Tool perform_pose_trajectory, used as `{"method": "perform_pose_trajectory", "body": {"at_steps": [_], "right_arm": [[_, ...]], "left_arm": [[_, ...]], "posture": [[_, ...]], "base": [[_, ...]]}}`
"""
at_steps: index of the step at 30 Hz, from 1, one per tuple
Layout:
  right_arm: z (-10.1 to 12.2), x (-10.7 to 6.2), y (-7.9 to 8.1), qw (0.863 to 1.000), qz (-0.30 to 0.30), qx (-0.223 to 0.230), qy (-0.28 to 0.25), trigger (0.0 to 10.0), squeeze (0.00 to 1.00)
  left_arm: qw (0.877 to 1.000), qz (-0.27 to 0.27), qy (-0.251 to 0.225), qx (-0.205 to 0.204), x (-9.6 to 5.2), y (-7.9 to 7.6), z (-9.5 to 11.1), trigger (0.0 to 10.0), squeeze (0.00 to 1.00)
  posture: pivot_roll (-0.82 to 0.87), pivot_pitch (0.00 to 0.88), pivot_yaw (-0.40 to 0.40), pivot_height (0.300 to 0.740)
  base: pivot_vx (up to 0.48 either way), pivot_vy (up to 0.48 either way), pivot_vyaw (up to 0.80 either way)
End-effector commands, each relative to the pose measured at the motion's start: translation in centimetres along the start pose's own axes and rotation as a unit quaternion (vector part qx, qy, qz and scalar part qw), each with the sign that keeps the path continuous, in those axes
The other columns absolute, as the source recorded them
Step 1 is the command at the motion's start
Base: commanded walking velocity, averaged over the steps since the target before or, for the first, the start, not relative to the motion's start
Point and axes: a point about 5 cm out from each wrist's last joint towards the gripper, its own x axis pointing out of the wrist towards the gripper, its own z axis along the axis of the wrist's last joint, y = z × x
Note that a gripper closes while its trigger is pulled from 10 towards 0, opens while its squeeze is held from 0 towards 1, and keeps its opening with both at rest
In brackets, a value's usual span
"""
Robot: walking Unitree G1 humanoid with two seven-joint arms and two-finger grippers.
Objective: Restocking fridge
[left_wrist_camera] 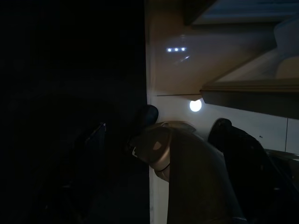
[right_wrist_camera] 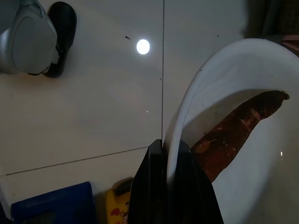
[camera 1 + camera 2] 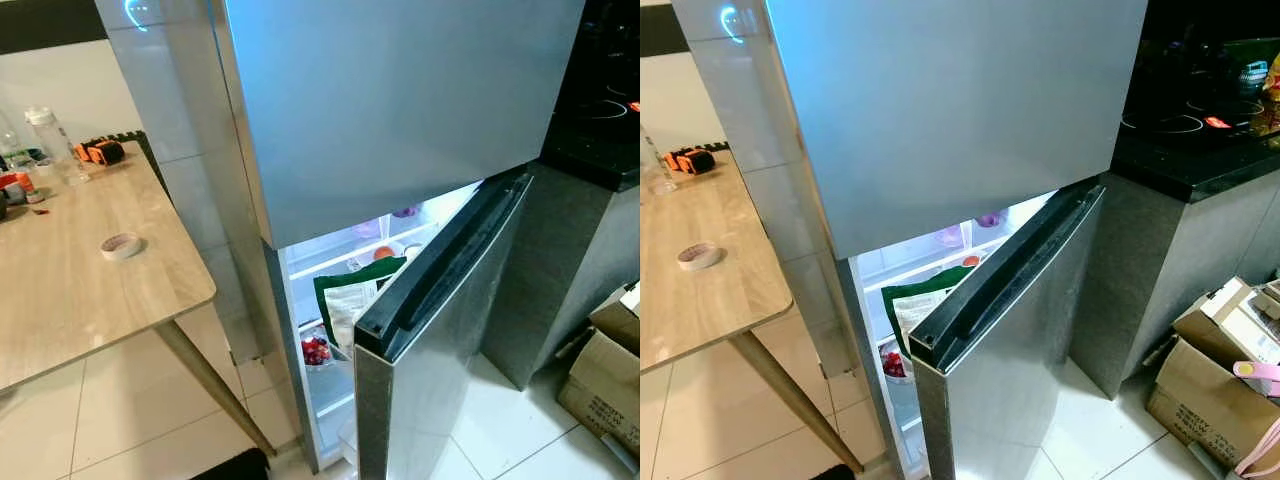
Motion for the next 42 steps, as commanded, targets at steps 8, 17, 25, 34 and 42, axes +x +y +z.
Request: {"method": "perform_pose_trajectory", "body": {"at_steps": [8, 17, 25, 34, 42], "right_arm": [[0.37, 0.00, 0.31, 1.000, 0.004, 0.005, -0.004, 10.0, 0.00], [0.18, -0.01, 0.50, 1.000, 0.007, 0.007, -0.002, 10.0, 0.00], [0.15, -0.01, 0.49, 1.000, 0.007, 0.007, -0.002, 10.0, 0.00], [0.24, -0.01, 0.50, 1.000, 0.007, 0.006, -0.003, 10.0, 0.00], [0.21, -0.01, 0.41, 1.000, 0.007, 0.006, -0.002, 10.0, 0.00]], "left_arm": [[1.000, -0.007, 0.011, 0.003, 0.07, -0.47, -0.51, 10.0, 0.00], [1.000, -0.003, 0.014, 0.005, -0.03, -0.18, -0.66, 10.0, 0.00], [1.000, -0.003, 0.016, 0.004, -0.06, -0.14, -0.79, 10.0, 0.00], [1.000, -0.003, 0.018, 0.003, -0.04, -0.27, -0.91, 10.0, 0.00], [1.000, -0.004, 0.018, 0.003, -0.04, -0.29, -0.94, 10.0, 0.00]], "posture": [[-0.07, 0.000, 0.021, 0.740], [-0.07, 0.000, 0.024, 0.740], [-0.07, 0.000, 0.024, 0.740], [-0.07, 0.000, 0.024, 0.740], [-0.07, 0.000, 0.022, 0.740]], "base": [[-0.311, 0.000, 0.00], [-0.309, 0.000, 0.00], [-0.312, 0.000, 0.00], [-0.327, 0.000, 0.00], [-0.327, 0.000, 0.00]]}}
